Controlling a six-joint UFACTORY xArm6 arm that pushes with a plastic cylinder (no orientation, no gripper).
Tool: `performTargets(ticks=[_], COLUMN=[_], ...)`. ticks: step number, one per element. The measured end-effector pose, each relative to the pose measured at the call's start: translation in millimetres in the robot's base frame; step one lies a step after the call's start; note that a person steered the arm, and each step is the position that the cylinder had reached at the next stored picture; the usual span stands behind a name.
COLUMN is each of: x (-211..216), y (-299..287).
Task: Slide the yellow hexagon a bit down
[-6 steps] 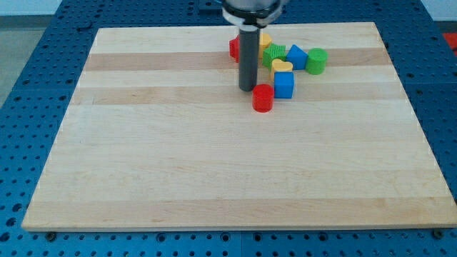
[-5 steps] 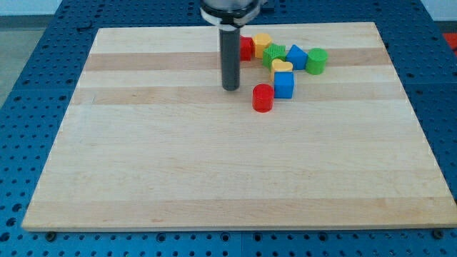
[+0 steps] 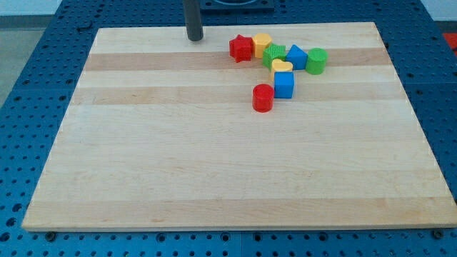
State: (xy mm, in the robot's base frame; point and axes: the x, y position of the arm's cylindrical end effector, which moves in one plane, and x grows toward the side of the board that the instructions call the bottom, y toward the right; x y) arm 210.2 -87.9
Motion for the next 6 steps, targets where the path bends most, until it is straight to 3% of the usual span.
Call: performTargets(ticks=[3,6], x=[-18,-17], y=[37,121])
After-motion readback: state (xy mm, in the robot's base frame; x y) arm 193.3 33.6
